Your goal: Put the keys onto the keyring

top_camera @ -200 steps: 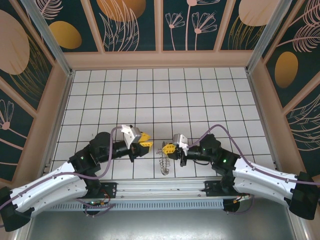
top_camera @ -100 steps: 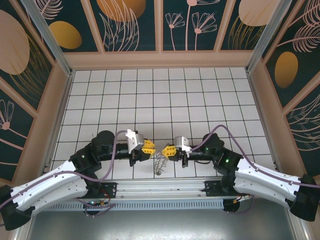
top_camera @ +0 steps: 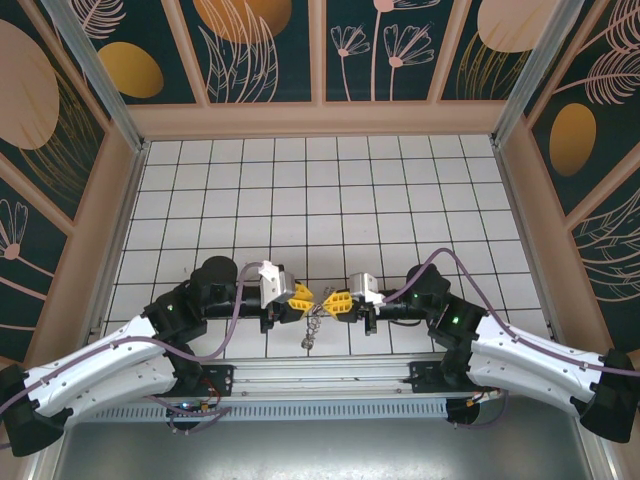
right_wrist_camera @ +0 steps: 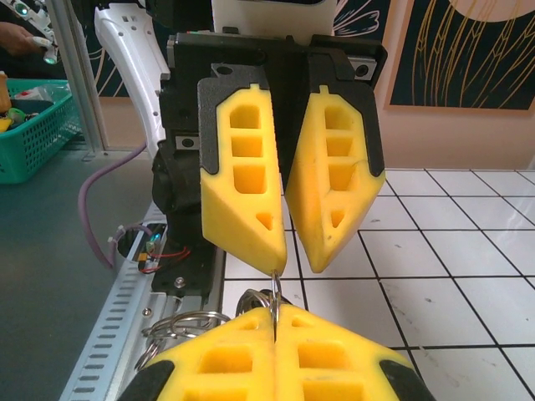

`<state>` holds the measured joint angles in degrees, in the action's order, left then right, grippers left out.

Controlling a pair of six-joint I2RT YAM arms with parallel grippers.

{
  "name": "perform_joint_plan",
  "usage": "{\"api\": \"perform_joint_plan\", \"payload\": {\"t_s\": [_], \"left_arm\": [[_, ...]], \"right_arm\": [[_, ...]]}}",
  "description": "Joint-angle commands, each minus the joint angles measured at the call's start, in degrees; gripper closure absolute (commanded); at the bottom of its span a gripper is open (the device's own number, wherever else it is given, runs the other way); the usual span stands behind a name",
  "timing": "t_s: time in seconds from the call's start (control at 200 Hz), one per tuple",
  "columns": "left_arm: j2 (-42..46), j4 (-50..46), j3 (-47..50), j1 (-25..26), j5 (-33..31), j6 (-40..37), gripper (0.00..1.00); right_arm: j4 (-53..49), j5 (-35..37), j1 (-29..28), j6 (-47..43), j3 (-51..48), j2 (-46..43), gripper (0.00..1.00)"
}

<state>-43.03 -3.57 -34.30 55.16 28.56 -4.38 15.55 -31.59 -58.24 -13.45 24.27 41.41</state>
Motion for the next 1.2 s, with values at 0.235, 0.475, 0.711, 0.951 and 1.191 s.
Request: {"api": "perform_joint_plan", "payload": {"t_s": [0.235,0.475,0.711,0.951,1.191], "left_arm": [[1.16,-1.50,-1.32,0.22,2.85,-2.56,0.81],[1.38,-1.96,-1.42,0.28,3.04,-3.08,0.83],[-1.30,-2.85,-2.70,0.22,2.82,-4.51,0.83],[-3.06,-3.55,-4.00,0.30,3.28,-5.71,0.83],[-3.99,-3.63,-4.28,0.38,3.11,-6.31,0.82]], "right_arm": [[0.71,-0.49,0.62,-1.17,2.71,-0.01,1.00],[0.49,-0.96,0.98,-1.42,2.84,-0.02,1.00],[0.01,-1.68,1.00,-1.65,3.36,0.07,1.00],[0.09,-1.45,1.02,-1.76,3.41,0.58,1.00],[0.61,-1.87,1.04,-1.91,3.76,1.09,1.00]]}}
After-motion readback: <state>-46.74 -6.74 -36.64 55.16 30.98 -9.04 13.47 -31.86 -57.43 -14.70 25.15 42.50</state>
